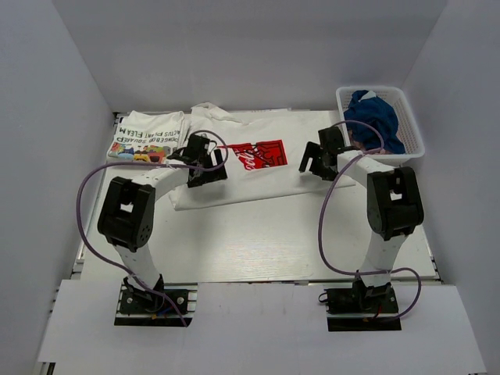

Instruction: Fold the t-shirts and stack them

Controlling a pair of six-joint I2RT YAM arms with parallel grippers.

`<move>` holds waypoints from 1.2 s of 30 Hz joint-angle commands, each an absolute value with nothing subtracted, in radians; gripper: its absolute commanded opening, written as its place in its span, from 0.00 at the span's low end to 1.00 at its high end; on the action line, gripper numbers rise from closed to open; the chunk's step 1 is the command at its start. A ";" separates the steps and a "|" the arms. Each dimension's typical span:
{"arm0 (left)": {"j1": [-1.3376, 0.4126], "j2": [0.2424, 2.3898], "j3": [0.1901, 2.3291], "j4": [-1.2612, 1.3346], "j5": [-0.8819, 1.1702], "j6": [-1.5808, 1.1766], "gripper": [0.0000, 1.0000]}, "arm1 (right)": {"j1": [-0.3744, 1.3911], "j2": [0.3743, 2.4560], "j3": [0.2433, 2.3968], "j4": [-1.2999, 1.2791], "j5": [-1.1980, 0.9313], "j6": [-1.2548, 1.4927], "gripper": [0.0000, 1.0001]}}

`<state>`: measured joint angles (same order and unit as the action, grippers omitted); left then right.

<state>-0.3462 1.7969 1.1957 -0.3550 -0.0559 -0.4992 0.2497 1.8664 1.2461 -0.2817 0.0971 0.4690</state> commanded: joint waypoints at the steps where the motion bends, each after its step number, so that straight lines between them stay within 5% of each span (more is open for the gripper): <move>1: -0.347 1.776 1.149 -0.360 -0.006 -0.546 1.00 | 0.247 1.904 1.227 -0.233 0.084 0.485 0.90; 8: -0.356 1.724 0.936 -0.483 0.003 -0.627 1.00 | 0.258 1.792 0.963 -0.196 0.124 0.544 0.90; 11: -0.365 1.614 0.788 -0.508 0.018 -0.687 1.00 | 0.279 1.613 0.701 -0.155 0.121 0.612 0.90; 20: -0.429 1.200 0.465 -0.701 0.249 -0.831 1.00 | 0.391 1.042 0.371 -0.228 0.011 0.658 0.90; 26: -0.439 0.974 0.728 -0.882 0.048 -0.804 1.00 | 0.480 0.801 0.492 -0.339 0.034 0.510 0.90; 36: -0.457 1.498 1.187 -0.686 -0.020 -0.520 0.97 | 0.511 0.913 0.575 -0.195 0.130 0.459 0.90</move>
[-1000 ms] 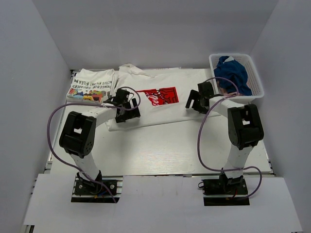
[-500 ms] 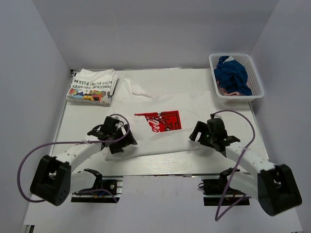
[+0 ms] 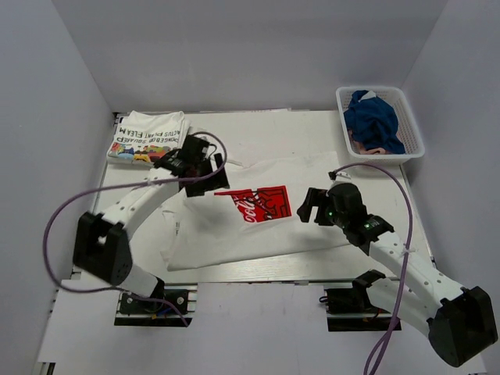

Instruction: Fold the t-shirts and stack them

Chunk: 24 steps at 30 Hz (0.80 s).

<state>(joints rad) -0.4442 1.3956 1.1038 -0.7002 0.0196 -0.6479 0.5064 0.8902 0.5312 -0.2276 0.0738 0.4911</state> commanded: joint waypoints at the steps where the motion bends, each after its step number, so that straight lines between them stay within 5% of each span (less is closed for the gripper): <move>1: -0.471 1.588 1.251 -0.686 -0.009 -0.503 0.95 | 0.506 0.916 0.577 -0.207 0.136 0.459 0.90; 13: -0.520 1.876 1.474 -0.758 -0.202 -0.541 0.82 | 0.502 0.923 0.571 -0.279 0.376 0.531 0.90; 24: -0.397 2.091 1.894 -0.821 -0.445 -0.532 1.00 | 0.485 1.150 0.735 -0.238 0.445 0.537 0.90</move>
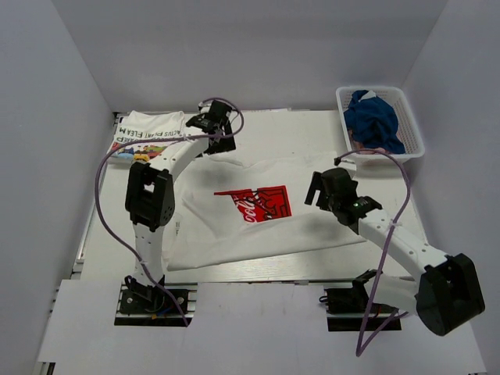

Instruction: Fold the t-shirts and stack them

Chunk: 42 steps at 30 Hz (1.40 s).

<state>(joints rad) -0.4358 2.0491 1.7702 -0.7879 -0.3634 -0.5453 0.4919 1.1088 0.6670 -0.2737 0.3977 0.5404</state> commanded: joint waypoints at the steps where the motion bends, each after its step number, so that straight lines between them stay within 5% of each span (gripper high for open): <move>1: -0.371 2.145 1.935 -0.833 -0.419 -0.532 1.00 | 0.480 1.161 0.773 -0.248 0.459 0.535 0.90; 11: -0.282 2.431 2.276 -0.724 -0.304 -0.491 1.00 | 0.440 1.351 0.906 -0.272 0.457 0.525 0.90; 21: -0.215 2.548 2.287 -0.540 -0.157 -0.509 1.00 | 0.405 1.471 0.977 -0.253 0.434 0.514 0.90; 26: -0.206 2.548 2.258 -0.531 -0.109 -0.509 0.75 | 0.379 1.581 1.087 -0.253 0.492 0.535 0.90; 31: -0.196 2.511 2.258 -0.540 -0.118 -0.488 0.92 | 0.339 1.719 1.251 -0.291 0.495 0.549 0.90; 42: -0.196 2.553 2.278 -0.466 -0.147 -0.489 0.86 | 0.314 1.818 1.328 -0.310 0.505 0.554 0.90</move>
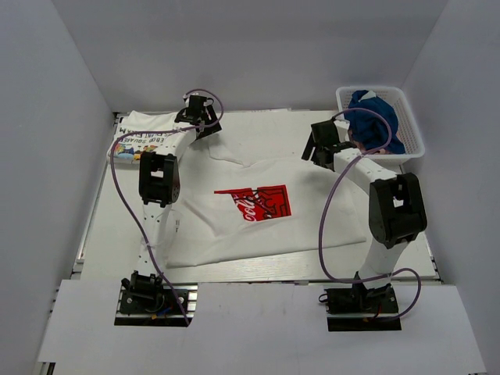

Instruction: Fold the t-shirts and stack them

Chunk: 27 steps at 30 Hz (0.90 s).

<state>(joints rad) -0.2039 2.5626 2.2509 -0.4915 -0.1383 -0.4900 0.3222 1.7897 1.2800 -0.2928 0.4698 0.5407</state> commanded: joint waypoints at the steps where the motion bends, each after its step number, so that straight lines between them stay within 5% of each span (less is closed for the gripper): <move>1: -0.196 2.553 2.278 -0.466 -0.159 -0.489 0.86 | 0.311 1.824 1.330 -0.308 0.505 0.554 0.90; 19: -0.207 2.634 2.333 -0.528 -0.178 -0.437 0.58 | 0.295 1.867 1.347 -0.308 0.526 0.548 0.90; 21: -0.207 2.634 2.333 -0.537 -0.192 -0.420 0.49 | 0.290 1.874 1.356 -0.314 0.529 0.548 0.90; 22: -0.218 2.634 2.333 -0.537 -0.192 -0.408 0.26 | 0.287 1.882 1.362 -0.314 0.532 0.545 0.90; 24: -0.218 2.634 2.333 -0.546 -0.204 -0.408 0.03 | 0.284 1.897 1.376 -0.314 0.534 0.548 0.90; 27: -0.218 2.600 2.275 -0.546 -0.215 -0.408 0.00 | 0.275 1.931 1.426 -0.321 0.543 0.565 0.90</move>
<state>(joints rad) -0.2127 2.6301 2.3291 -0.4957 -0.2005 -0.4229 0.2874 1.9049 1.3552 -0.3241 0.5030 0.5449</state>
